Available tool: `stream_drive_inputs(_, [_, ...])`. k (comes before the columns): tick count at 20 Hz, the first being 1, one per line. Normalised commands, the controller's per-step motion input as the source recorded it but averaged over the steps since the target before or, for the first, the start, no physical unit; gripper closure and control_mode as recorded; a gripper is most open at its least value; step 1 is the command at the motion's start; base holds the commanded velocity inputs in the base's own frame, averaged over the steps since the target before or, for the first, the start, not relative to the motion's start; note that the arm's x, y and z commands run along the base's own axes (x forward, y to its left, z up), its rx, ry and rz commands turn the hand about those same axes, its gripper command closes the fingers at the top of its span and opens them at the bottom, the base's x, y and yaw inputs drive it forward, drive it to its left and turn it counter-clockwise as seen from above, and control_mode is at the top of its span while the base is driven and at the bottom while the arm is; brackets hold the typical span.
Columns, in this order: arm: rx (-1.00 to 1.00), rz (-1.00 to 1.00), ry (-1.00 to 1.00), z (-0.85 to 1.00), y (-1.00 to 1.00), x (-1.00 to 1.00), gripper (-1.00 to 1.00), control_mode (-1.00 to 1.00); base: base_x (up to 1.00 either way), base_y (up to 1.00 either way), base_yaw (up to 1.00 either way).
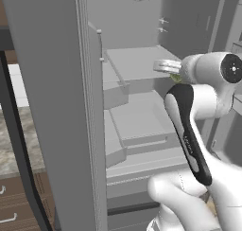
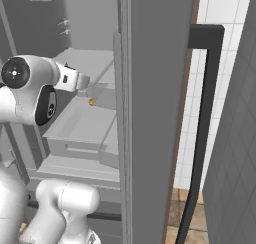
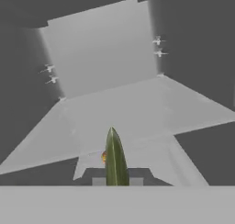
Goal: Take the lemon wedge from the fridge and place it on the plate with fish on the dining counter.
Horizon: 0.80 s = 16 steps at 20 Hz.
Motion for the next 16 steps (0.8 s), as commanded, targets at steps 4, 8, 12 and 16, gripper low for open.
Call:
stream_drive_inputs(4, [0.00,0.00,0.00,0.00,0.00,0.00,1.00,1.00,-1.00,0.00,0.28])
stream_drive_inputs(8, [0.00,0.00,0.00,0.00,0.00,0.00,1.00,1.00,-1.00,0.00,0.24])
stream_drive_inputs(12, [0.00,0.00,0.00,0.00,0.00,0.00,1.00,1.00,-1.00,0.00,0.24])
stream_drive_inputs(16, [0.00,0.00,0.00,0.00,0.00,0.00,1.00,1.00,-1.00,0.00,0.40])
